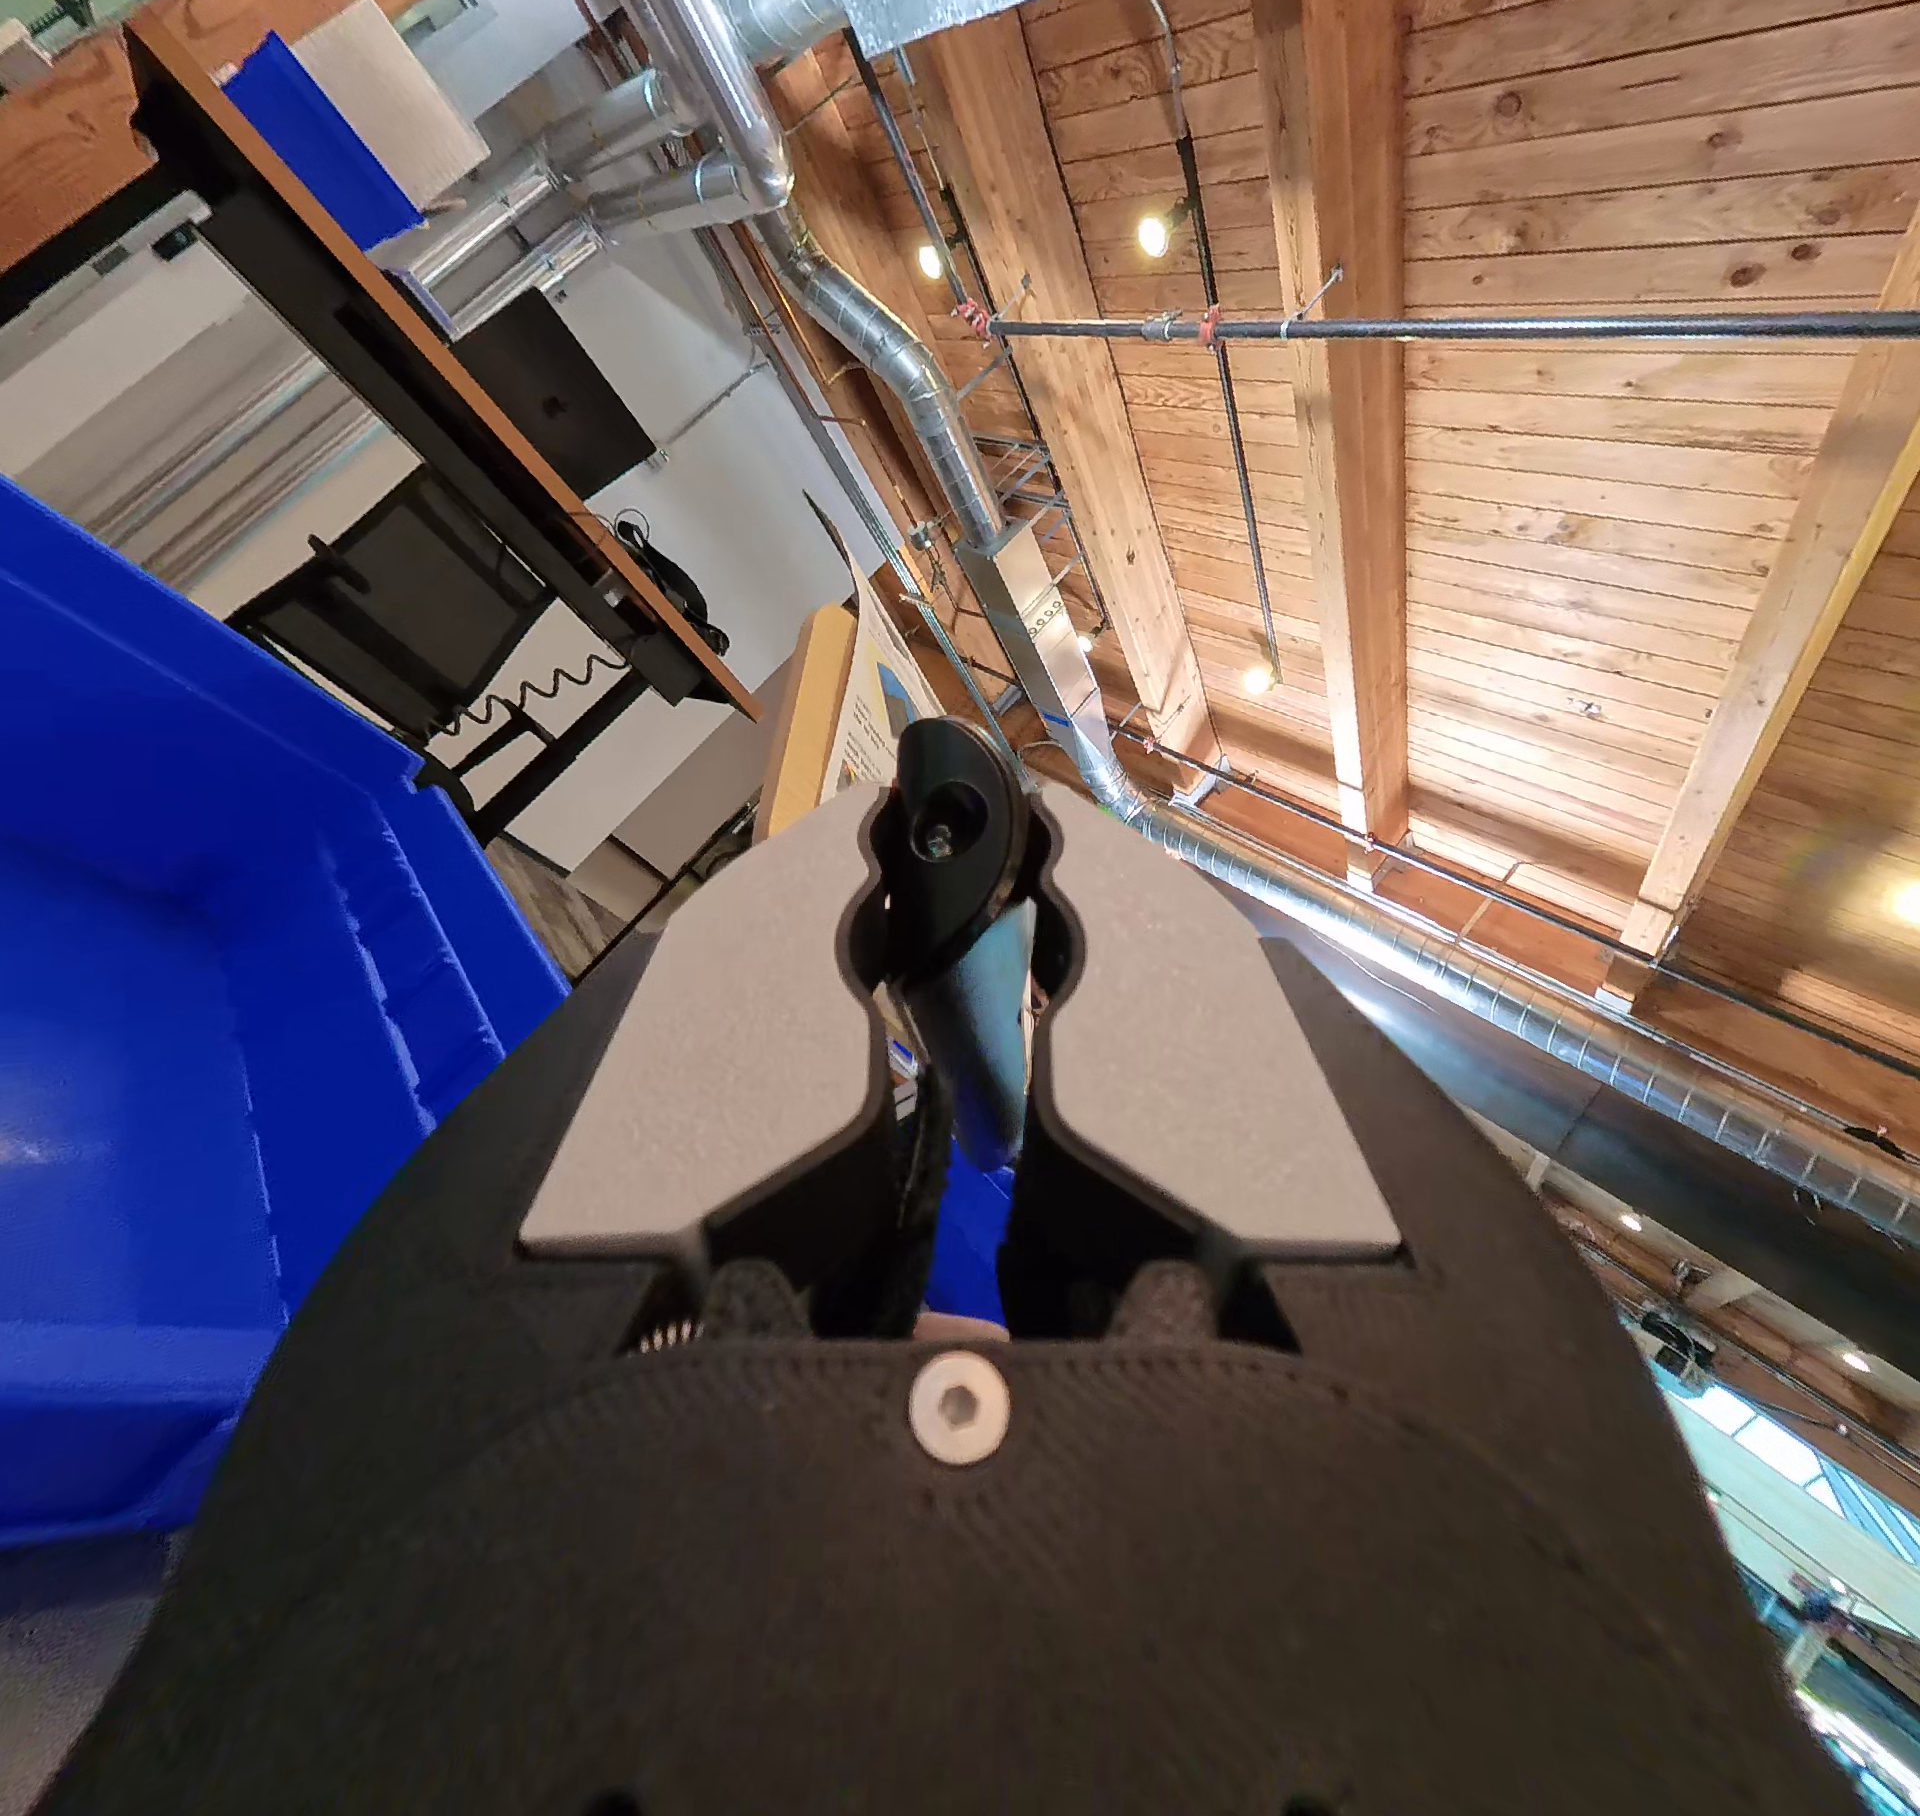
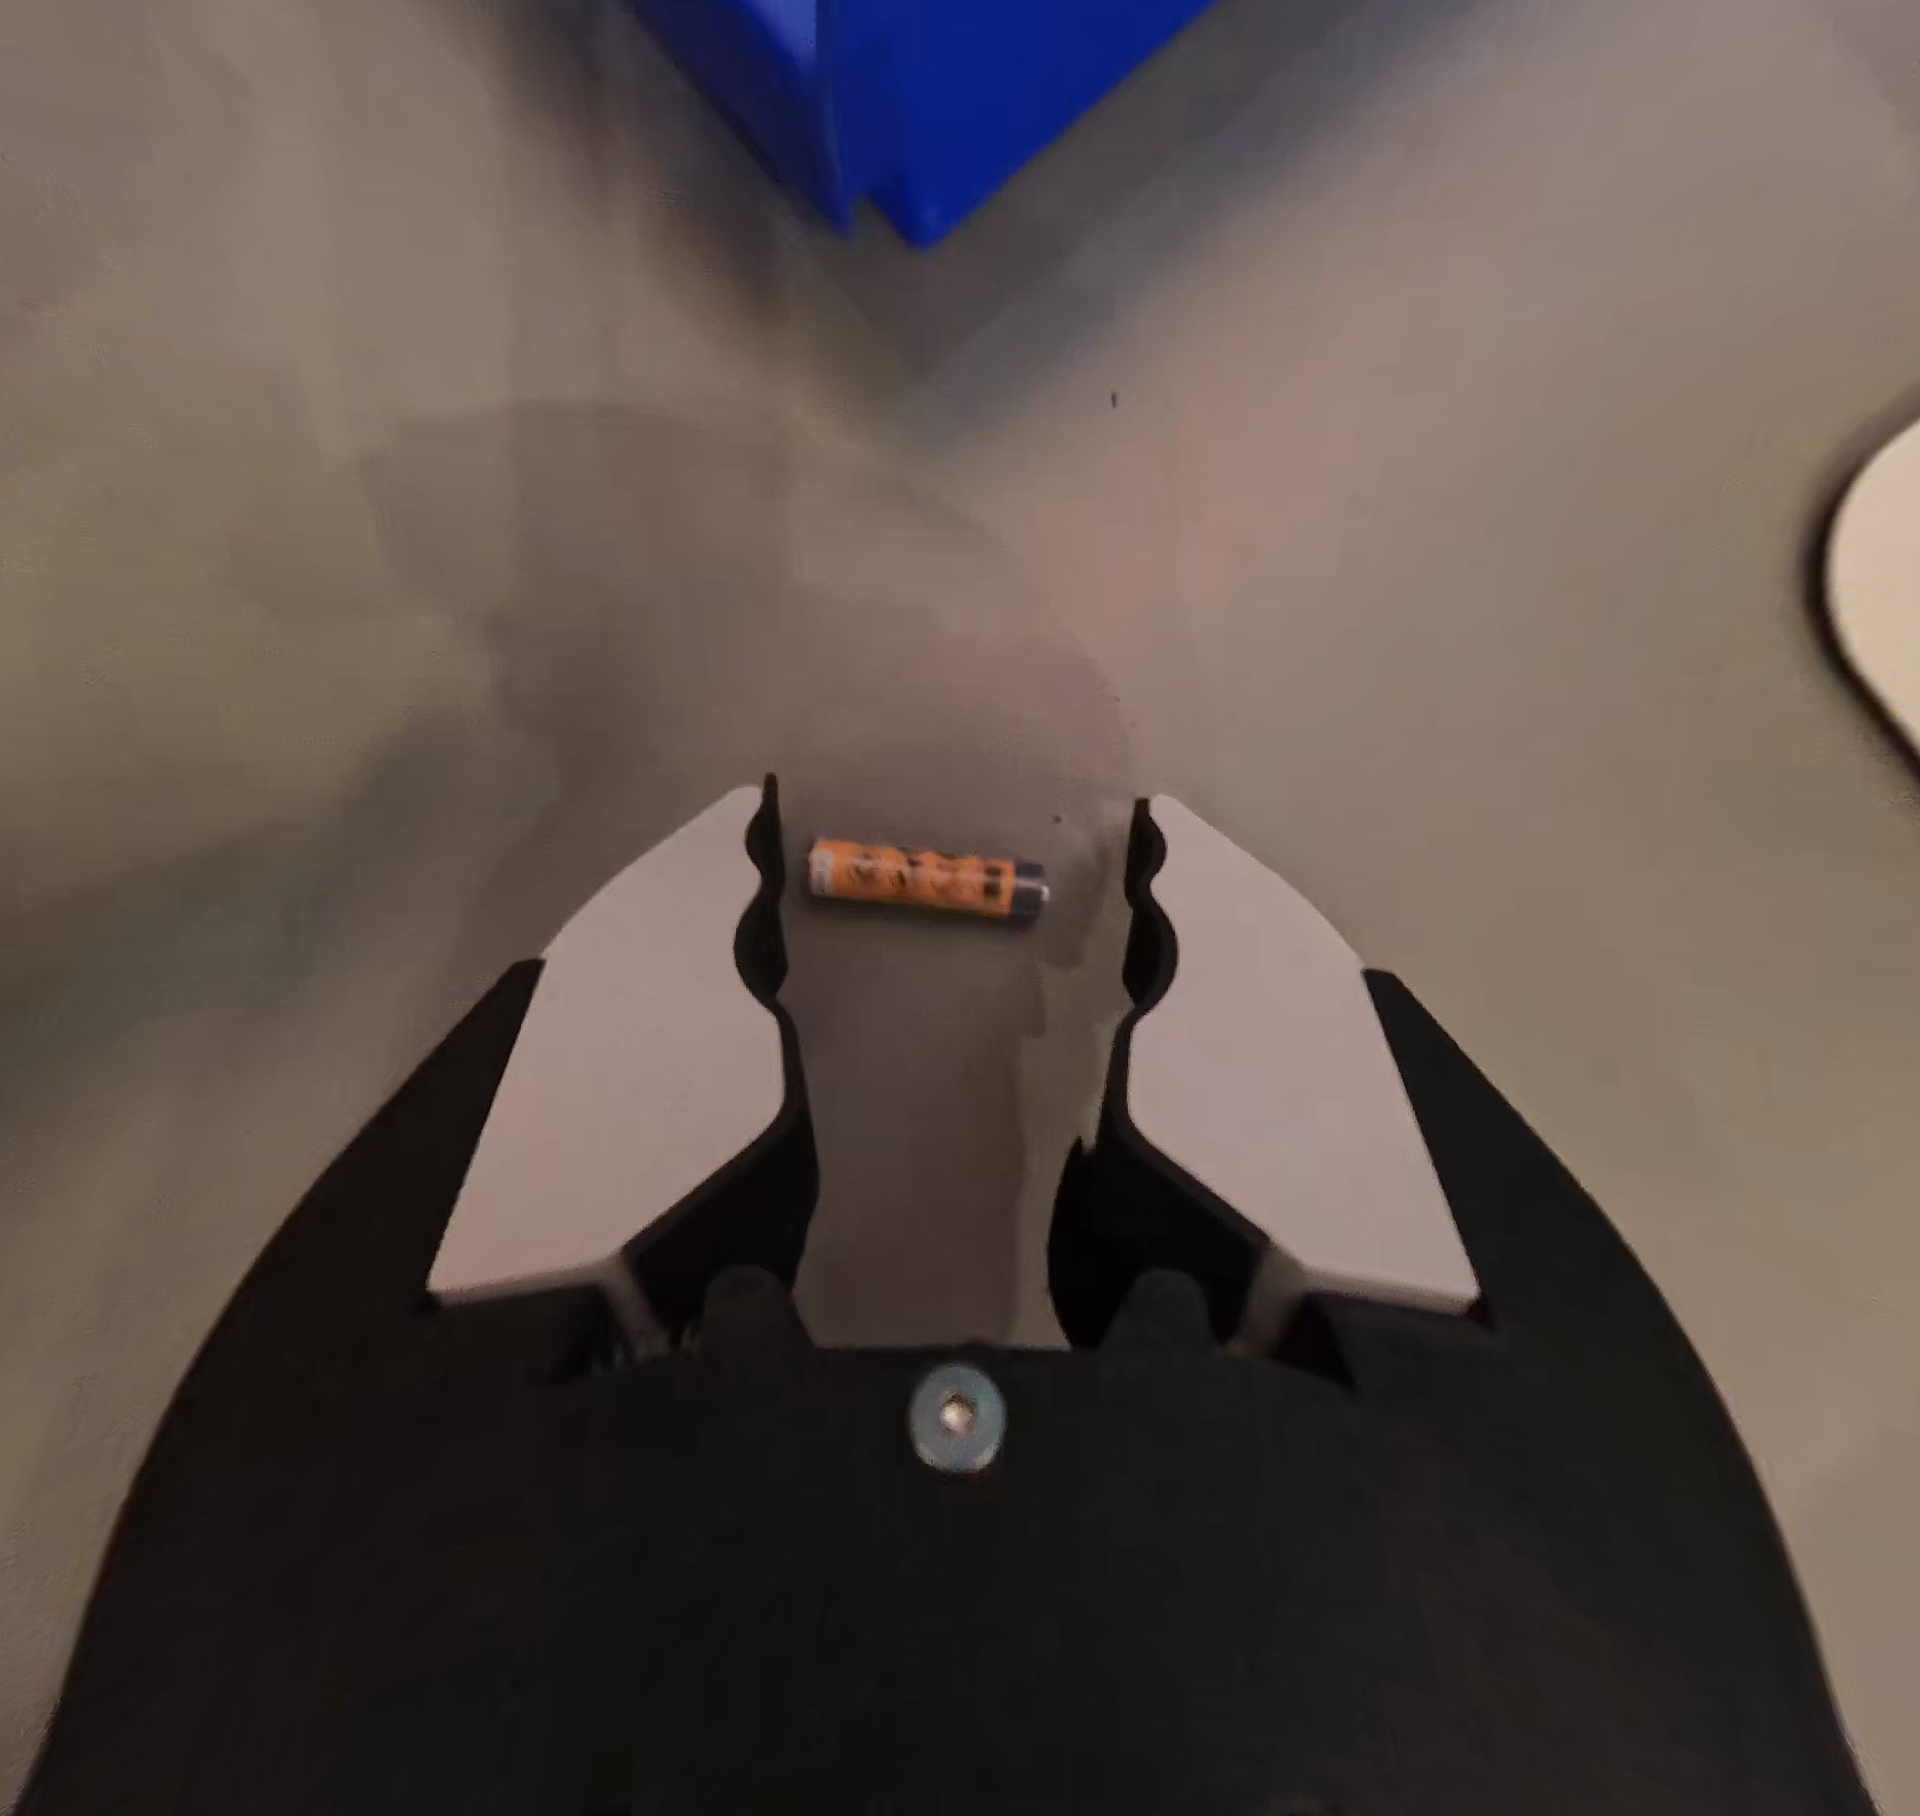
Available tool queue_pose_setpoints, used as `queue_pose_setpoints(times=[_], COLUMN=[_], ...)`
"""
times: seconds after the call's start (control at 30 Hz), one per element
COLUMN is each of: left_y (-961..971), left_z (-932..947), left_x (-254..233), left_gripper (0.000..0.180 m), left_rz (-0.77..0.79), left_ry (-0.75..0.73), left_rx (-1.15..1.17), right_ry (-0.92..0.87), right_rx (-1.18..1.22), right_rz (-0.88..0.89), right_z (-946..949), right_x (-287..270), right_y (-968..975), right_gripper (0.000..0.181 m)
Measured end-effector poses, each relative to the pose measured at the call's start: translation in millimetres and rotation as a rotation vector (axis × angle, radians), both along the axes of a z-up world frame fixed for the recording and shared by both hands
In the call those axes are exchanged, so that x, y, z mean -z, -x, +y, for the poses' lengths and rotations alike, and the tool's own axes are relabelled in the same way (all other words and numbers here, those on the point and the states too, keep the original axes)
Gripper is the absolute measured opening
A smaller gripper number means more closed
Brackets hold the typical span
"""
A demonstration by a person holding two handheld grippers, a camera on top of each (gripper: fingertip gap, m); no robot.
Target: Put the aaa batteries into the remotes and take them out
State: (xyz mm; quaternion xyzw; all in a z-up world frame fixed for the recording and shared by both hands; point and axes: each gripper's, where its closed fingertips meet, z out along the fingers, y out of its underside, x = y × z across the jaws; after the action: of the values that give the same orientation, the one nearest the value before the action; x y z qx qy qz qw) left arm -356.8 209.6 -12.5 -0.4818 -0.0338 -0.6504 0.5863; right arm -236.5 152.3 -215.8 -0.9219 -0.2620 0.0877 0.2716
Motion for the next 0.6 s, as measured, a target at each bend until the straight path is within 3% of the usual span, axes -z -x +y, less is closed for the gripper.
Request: queue_pose_setpoints(times=[0.13,0.27,0.37,0.5,0.6], left_y=[9,9,5,4,10], left_z=[3,3,0,-2,-1], left_x=[0,0,-3,-6,-6], left_gripper=[0.023,0.023,0.023,0.023,0.023], left_rz=[-0.017,-0.033,-0.032,-0.013,-0.002], left_ry=[0.006,0.009,-0.001,-0.015,-0.016], left_rx=[-0.02,-0.009,0.0,-0.009,-0.039], right_ry=[-0.082,-0.05,-0.129,-0.178,-0.055], right_rx=[-0.105,-0.177,-0.115,0.024,0.005], right_rz=[-0.164,-0.24,0.051,0.086,0.132], right_z=[-12,-43,-37,28,50], right_x=[-1,-4,-34,-36,-9], right_y=[-9,-43,-25,-9,11], right_gripper=[0.062,0.058,0.059,0.056,0.06])
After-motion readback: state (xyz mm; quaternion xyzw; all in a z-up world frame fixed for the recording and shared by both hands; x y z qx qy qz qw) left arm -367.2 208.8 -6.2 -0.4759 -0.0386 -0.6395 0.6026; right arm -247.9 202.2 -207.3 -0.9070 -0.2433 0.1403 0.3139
